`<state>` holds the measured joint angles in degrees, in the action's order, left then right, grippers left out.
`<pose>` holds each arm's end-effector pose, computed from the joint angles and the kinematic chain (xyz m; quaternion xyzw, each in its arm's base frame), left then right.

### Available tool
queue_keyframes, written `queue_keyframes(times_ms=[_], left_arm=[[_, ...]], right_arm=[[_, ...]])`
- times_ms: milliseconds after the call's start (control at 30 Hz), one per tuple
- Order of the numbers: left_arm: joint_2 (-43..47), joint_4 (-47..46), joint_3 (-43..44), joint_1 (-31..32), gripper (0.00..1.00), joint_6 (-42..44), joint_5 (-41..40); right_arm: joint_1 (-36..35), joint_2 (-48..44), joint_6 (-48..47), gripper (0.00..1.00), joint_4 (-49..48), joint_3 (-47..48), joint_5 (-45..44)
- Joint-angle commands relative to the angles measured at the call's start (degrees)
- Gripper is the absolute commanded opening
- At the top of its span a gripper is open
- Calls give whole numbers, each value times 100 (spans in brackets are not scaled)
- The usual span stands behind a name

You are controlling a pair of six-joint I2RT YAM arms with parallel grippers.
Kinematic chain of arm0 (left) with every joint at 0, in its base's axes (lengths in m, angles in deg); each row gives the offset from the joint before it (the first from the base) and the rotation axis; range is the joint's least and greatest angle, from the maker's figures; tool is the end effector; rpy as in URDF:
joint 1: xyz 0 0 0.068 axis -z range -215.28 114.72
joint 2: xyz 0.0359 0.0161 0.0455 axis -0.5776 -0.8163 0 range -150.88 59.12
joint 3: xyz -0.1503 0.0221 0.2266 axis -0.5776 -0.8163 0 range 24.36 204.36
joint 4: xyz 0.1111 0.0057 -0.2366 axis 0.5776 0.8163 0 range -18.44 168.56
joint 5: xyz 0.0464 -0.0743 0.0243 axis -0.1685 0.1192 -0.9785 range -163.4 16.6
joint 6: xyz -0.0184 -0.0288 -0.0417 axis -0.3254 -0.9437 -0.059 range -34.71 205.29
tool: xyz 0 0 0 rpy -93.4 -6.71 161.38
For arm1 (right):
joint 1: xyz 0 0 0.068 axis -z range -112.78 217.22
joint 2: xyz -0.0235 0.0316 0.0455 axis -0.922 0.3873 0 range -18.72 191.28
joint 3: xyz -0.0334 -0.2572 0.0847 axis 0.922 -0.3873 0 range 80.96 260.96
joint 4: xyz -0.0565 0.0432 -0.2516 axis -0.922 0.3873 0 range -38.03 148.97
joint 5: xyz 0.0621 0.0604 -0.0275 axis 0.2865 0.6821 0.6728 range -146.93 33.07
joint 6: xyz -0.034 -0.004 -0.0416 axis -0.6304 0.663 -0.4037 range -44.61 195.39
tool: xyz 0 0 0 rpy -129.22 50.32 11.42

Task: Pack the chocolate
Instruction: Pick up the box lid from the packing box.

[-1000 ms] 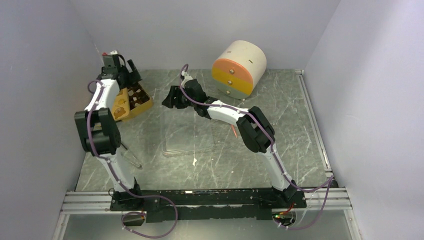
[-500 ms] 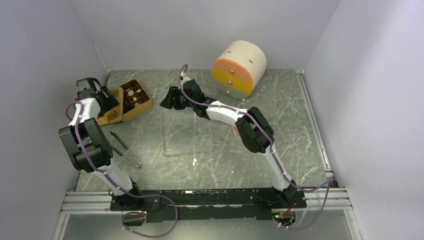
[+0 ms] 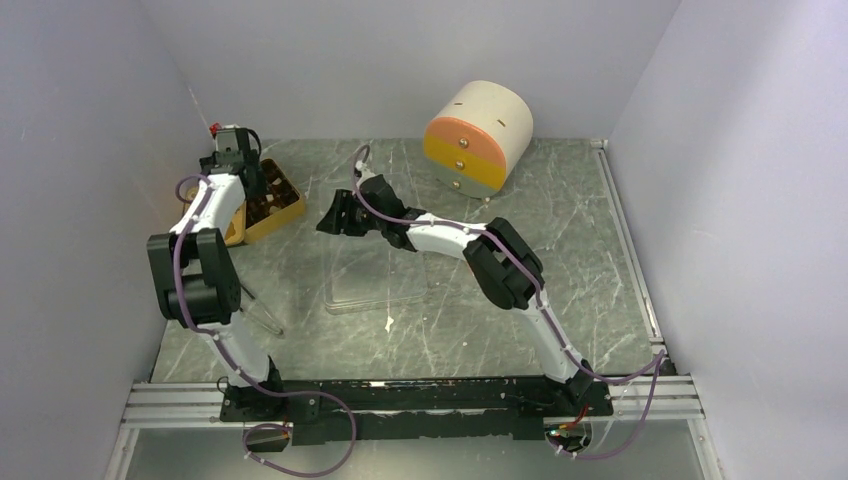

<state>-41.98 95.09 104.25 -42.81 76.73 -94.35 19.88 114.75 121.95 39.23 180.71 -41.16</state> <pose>0.3921 0.0647 0.2643 -0.1963 0.8889 0.1643 0.3800 0.3587 0.4035 0.1803 -0.0832 0.8157 0.4872 0.3005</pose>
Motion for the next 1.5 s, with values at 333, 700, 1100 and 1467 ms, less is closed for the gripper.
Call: queue_keyframes(times_ms=[333, 700, 1100, 1467], left_arm=[[-585, -776, 426, 191, 73, 786, -996], [-1096, -1014, 383, 208, 61, 1035, -1326], [-931, -1365, 242, 386, 13, 1406, -1429], [-430, -1939, -138, 894, 5, 2083, -2305]], right_arm=[[28, -585, -315, 54, -223, 84, 72], [100, -684, -567, 54, -93, 131, 85], [134, -556, -538, 54, -136, 240, 102], [137, -584, -616, 54, -83, 250, 136]])
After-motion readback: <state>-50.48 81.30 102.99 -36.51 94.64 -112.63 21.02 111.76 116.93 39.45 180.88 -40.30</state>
